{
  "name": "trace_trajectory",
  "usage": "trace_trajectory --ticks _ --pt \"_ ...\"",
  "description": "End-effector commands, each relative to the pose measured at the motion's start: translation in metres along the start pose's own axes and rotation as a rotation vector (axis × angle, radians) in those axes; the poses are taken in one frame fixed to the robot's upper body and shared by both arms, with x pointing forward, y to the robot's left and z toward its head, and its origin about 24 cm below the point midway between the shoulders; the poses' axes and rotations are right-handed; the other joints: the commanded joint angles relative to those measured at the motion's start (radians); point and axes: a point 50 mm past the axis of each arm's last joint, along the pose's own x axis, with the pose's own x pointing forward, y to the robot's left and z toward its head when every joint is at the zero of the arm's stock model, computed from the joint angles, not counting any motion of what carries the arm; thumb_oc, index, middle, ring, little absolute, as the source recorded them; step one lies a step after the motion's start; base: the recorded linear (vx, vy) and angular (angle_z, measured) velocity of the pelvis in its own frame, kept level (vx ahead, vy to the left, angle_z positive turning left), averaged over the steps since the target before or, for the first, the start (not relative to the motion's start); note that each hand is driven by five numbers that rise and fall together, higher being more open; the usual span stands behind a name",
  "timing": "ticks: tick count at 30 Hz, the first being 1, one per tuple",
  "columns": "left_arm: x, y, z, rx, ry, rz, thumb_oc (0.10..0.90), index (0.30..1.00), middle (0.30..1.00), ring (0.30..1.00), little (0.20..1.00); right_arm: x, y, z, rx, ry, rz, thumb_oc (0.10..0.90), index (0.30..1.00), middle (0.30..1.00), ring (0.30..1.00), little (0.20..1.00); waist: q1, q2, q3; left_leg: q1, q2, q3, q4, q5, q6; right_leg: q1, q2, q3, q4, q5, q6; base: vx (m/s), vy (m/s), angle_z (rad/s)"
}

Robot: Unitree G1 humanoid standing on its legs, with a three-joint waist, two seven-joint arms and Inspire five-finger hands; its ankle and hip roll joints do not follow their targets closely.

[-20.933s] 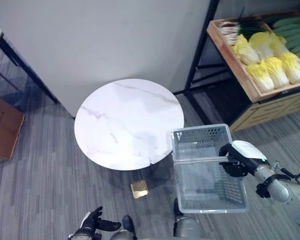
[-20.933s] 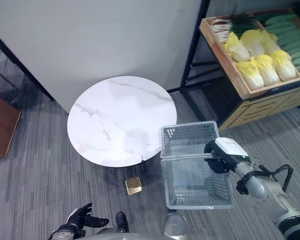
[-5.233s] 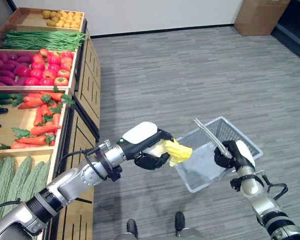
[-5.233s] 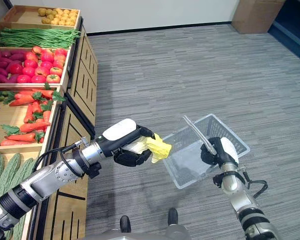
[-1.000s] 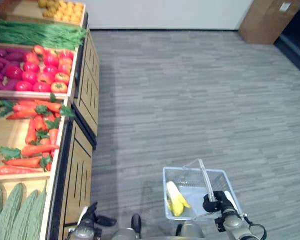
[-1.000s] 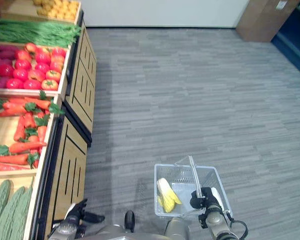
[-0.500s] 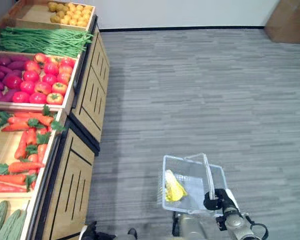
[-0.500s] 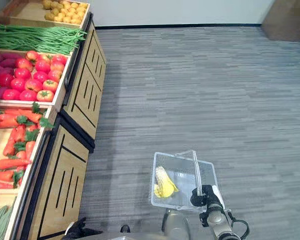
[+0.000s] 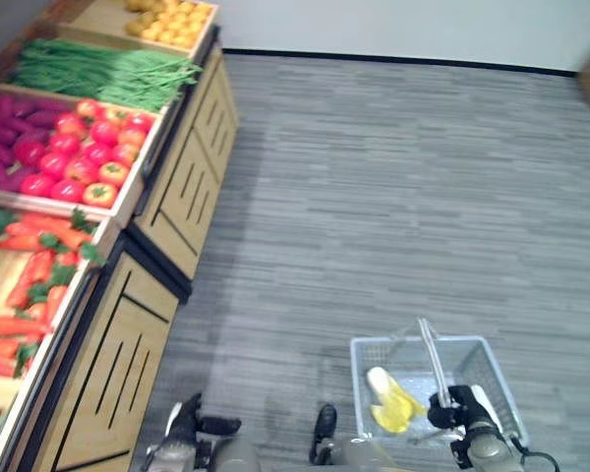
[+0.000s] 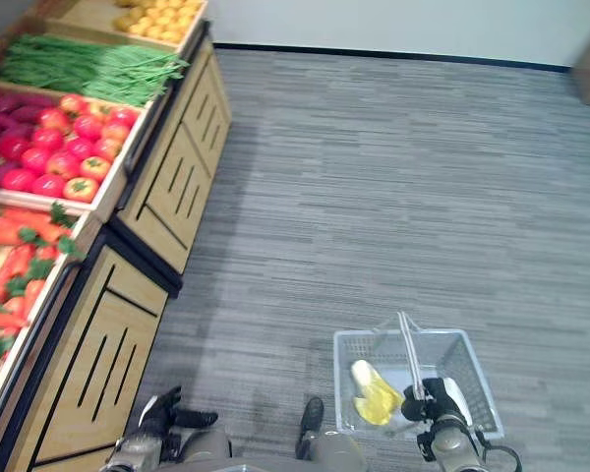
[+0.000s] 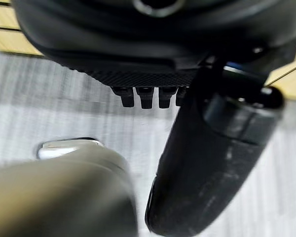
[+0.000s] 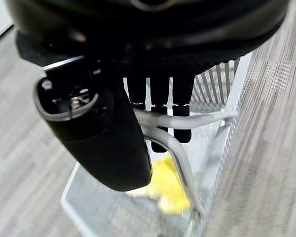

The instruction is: Get the vegetables into the basket

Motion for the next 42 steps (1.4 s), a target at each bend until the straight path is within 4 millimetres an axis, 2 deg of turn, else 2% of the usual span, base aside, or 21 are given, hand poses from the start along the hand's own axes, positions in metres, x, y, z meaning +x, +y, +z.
trace_trajectory --ticks 1,3,5,6,8,9,10,11,13,18,21,23,25,26,30,31,34,37,38,39,42 --pt "-0.005 0.005 -0.021 0.029 0.061 0.015 0.9 1.0 1.0 1.0 1.0 0.005 -0.032 0.009 0.01 -0.067 -0.109 0.4 0.3 0.3 0.3 0.3 0.011 0.041 -0.011 -0.035 -0.009 0.028 -0.229 0.158 0.046 0.013 -0.062 0.121 0.066 -0.04 0.155 0.33 0.132 -0.1" --pt "-0.006 0.006 -0.026 0.03 0.074 0.019 0.9 1.0 1.0 1.0 1.0 0.005 -0.029 0.008 0.002 -0.057 -0.098 0.4 0.3 0.3 0.3 0.3 0.026 0.046 -0.014 -0.038 -0.002 0.021 -0.292 0.194 0.036 0.046 -0.056 0.138 0.065 -0.059 0.157 0.32 0.146 -0.22" --pt "-0.007 0.007 -0.029 0.035 0.086 0.017 0.9 1.0 1.0 1.0 1.0 0.005 -0.027 0.007 0.002 -0.051 -0.09 0.4 0.3 0.3 0.3 0.3 0.031 0.046 -0.016 -0.032 0.0 0.023 -0.283 0.204 0.035 0.062 -0.058 0.146 0.069 -0.067 0.16 0.19 0.096 -0.53" --pt "-0.009 0.007 -0.035 0.04 0.099 0.016 0.9 1.0 1.0 1.0 1.0 0.005 -0.024 0.006 0.0 -0.04 -0.079 0.4 0.3 0.3 0.3 0.3 0.036 0.046 -0.026 -0.017 -0.001 0.026 -0.287 0.187 0.045 0.07 -0.059 0.158 0.078 -0.079 0.163 0.26 0.177 -0.49" --pt "-0.009 0.009 -0.038 0.063 0.11 0.006 0.9 1.0 1.0 1.0 1.0 0.005 -0.019 0.003 0.012 -0.011 -0.068 0.4 0.3 0.3 0.3 0.3 0.044 0.026 -0.049 -0.009 -0.037 0.041 -0.251 0.153 0.076 0.105 -0.105 0.174 0.088 -0.089 0.186 0.39 0.307 -0.51" --pt "-0.009 0.009 -0.038 0.063 0.11 0.006 0.9 1.0 1.0 1.0 1.0 0.005 -0.018 0.003 0.012 -0.011 -0.068 0.4 0.3 0.3 0.3 0.3 0.044 0.025 -0.049 -0.009 -0.037 0.042 -0.249 0.152 0.076 0.105 -0.106 0.175 0.088 -0.089 0.187 0.32 0.32 -0.12" --pt "-0.008 0.011 -0.036 0.07 0.102 0.008 0.9 1.0 1.0 1.0 1.0 0.005 -0.016 0.003 0.016 -0.007 -0.06 0.4 0.3 0.3 0.3 0.3 0.05 0.009 -0.058 -0.011 -0.064 0.053 -0.213 0.113 0.1 0.105 -0.136 0.192 0.111 -0.082 0.203 0.33 0.385 0.28" --pt "-0.007 0.011 -0.029 0.089 0.08 0.006 0.9 1.0 1.0 1.0 1.0 0.005 -0.013 0.004 0.032 0.002 -0.054 0.4 0.3 0.3 0.3 0.3 0.052 -0.008 -0.071 -0.015 -0.093 0.062 -0.182 0.08 0.12 0.099 -0.167 0.202 0.146 -0.044 0.224 0.39 0.477 0.25" --pt "-0.004 0.014 -0.021 0.097 0.05 0.006 0.9 1.0 1.0 1.0 1.0 0.007 -0.01 0.011 0.037 -0.013 -0.044 0.4 0.3 0.3 0.3 0.3 0.058 -0.017 -0.069 -0.005 -0.128 0.072 -0.167 0.044 0.152 0.047 -0.192 0.215 0.249 0.043 0.243 0.25 0.388 -0.05" --pt "-0.003 0.018 -0.017 0.102 0.036 0.013 0.9 1.0 1.0 1.0 1.0 0.007 -0.003 0.023 0.037 -0.059 -0.018 0.4 0.3 0.3 0.3 0.3 0.046 -0.004 -0.047 0.076 -0.148 0.068 -0.209 0.017 0.181 -0.047 -0.18 0.222 0.419 0.127 0.241 0.16 0.19 0.1" --pt "-0.004 0.02 -0.02 0.095 0.048 0.015 0.9 1.0 1.0 1.0 1.0 0.008 -0.004 0.028 0.038 -0.085 -0.019 0.4 0.3 0.3 0.3 0.3 0.022 0.011 -0.025 0.13 -0.144 0.051 -0.236 0.011 0.176 -0.124 -0.147 0.207 0.396 0.085 0.221 0.22 0.063 0.15" --pt "-0.003 0.02 -0.019 0.102 0.051 0.015 0.9 1.0 1.0 1.0 1.0 0.009 -0.006 0.033 0.046 -0.106 -0.026 0.4 0.3 0.3 0.3 0.3 0.004 0.011 -0.008 0.165 -0.147 0.027 -0.243 -0.007 0.169 -0.151 -0.127 0.212 0.313 0.056 0.213 0.26 -0.034 0.36" --pt "-0.003 0.02 -0.021 0.109 0.06 0.012 0.9 1.0 1.0 1.0 1.0 0.009 -0.006 0.034 0.045 -0.111 -0.027 0.4 0.3 0.3 0.3 0.3 -0.011 0.006 0.0 0.198 -0.151 0.005 -0.244 -0.028 0.162 -0.168 -0.117 0.234 0.215 0.066 0.22 0.39 -0.131 0.59" --pt "-0.003 0.021 -0.023 0.089 0.073 0.021 0.9 1.0 1.0 1.0 1.0 0.009 -0.007 0.035 0.047 -0.117 -0.027 0.4 0.3 0.3 0.3 0.3 -0.04 -0.004 0.005 0.24 -0.154 -0.039 -0.233 -0.065 0.147 -0.223 -0.126 0.3 0.094 0.131 0.243 0.43 -0.168 0.7" --pt "-0.005 0.02 -0.028 0.096 0.095 0.011 0.9 1.0 1.0 1.0 1.0 0.008 -0.008 0.031 0.044 -0.107 -0.024 0.4 0.3 0.3 0.3 0.3 -0.053 -0.008 -0.003 0.293 -0.145 -0.079 -0.225 -0.105 0.129 -0.216 -0.122 0.311 0.098 0.146 0.246 0.39 -0.224 0.9" --pt "-0.006 0.02 -0.034 0.084 0.112 0.011 0.9 1.0 1.0 1.0 1.0 0.008 -0.011 0.029 0.038 -0.104 -0.026 0.4 0.3 0.3 0.3 0.3 -0.054 0.001 -0.024 0.317 -0.107 -0.094 -0.225 -0.088 0.104 -0.203 -0.098 0.281 0.125 0.125 0.226 0.34 -0.277 0.82" --pt "-0.007 0.02 -0.035 0.075 0.114 0.01 0.9 1.0 1.0 1.0 1.0 0.008 -0.018 0.029 0.037 -0.118 -0.038 0.4 0.3 0.3 0.3 0.3 -0.059 0.012 -0.035 0.313 -0.077 -0.112 -0.211 -0.069 0.084 -0.193 -0.078 0.254 0.141 0.093 0.205 0.22 -0.245 0.45" --pt "-0.006 0.017 -0.031 0.063 0.102 0.008 0.9 1.0 1.0 1.0 1.0 0.01 -0.026 0.03 0.036 -0.121 -0.061 0.4 0.3 0.3 0.3 0.3 -0.057 0.022 -0.033 0.272 -0.06 -0.128 -0.127 -0.024 0.059 -0.176 -0.064 0.23 0.158 0.053 0.178 0.19 -0.252 0.3" --pt "-0.005 0.014 -0.026 0.052 0.086 0.003 0.9 1.0 1.0 1.0 1.0 0.01 -0.032 0.03 0.026 -0.126 -0.073 0.4 0.3 0.3 0.3 0.3 -0.048 0.019 -0.019 0.223 -0.068 -0.111 -0.037 0.015 0.047 -0.145 -0.066 0.212 0.154 0.036 0.159 0.12 -0.201 0.47" --pt "-0.005 0.014 -0.026 0.052 0.086 0.003 0.9 1.0 1.0 1.0 1.0 0.01 -0.032 0.03 0.026 -0.127 -0.074 0.4 0.3 0.3 0.3 0.3 -0.049 0.02 -0.019 0.22 -0.068 -0.113 -0.032 0.013 0.047 -0.145 -0.067 0.21 0.154 0.036 0.159 0.11 -0.223 0.64" --pt "-0.004 0.012 -0.022 0.044 0.078 -0.002 0.9 1.0 1.0 1.0 1.0 0.01 -0.038 0.022 0.046 -0.09 -0.097 0.4 0.3 0.3 0.3 0.3 -0.047 0.013 -0.002 0.143 -0.038 0.022 0.062 0.053 0.049 -0.09 -0.079 0.154 0.145 0.007 0.137 0.08 -0.179 0.67"
